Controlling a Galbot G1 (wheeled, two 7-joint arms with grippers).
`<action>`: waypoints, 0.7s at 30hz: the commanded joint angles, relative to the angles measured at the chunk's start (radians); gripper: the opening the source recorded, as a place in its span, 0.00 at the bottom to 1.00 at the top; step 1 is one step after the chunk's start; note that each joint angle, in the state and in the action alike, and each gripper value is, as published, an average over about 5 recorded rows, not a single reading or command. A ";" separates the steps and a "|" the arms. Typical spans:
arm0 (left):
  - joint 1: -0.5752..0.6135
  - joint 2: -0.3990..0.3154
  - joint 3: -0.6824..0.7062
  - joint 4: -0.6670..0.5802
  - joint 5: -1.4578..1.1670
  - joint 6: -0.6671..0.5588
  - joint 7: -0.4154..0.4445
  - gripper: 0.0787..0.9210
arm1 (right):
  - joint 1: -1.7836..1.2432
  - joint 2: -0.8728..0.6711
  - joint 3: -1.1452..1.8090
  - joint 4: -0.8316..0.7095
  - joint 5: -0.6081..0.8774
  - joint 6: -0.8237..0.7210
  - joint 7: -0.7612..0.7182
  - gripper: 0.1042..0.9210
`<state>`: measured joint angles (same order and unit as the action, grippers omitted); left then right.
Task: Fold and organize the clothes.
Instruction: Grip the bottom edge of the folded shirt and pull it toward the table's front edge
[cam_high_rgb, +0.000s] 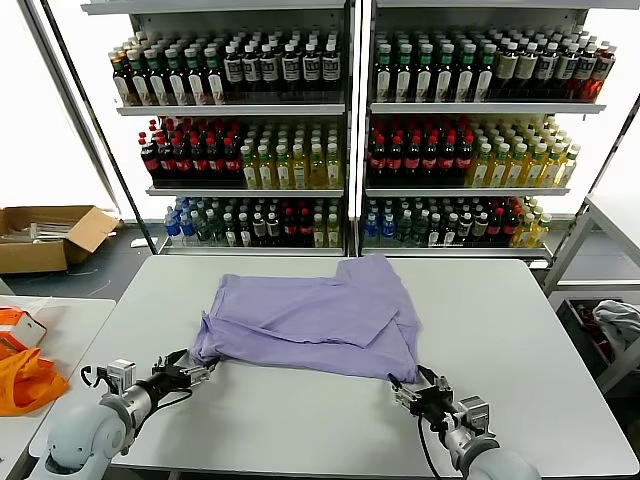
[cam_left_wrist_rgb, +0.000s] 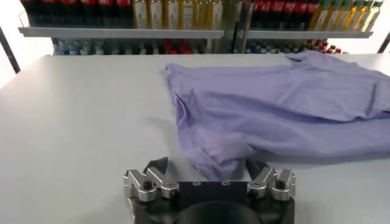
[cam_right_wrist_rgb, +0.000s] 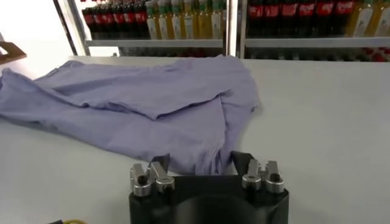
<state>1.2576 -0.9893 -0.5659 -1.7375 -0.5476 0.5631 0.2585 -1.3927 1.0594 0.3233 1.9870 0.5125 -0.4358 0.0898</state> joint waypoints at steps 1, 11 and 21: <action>0.002 0.005 -0.001 0.026 -0.026 0.001 0.019 0.68 | -0.010 0.005 0.002 -0.008 0.013 -0.008 0.012 0.43; 0.010 0.025 -0.001 0.020 -0.030 -0.012 0.020 0.34 | 0.010 -0.023 0.002 -0.027 0.013 0.012 -0.020 0.09; 0.117 0.042 -0.034 -0.111 -0.024 -0.010 0.015 0.03 | -0.032 -0.085 0.028 0.033 0.023 0.016 -0.048 0.01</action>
<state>1.2947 -0.9537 -0.5817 -1.7504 -0.5735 0.5517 0.2766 -1.4024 1.0057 0.3430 1.9868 0.5309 -0.4211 0.0521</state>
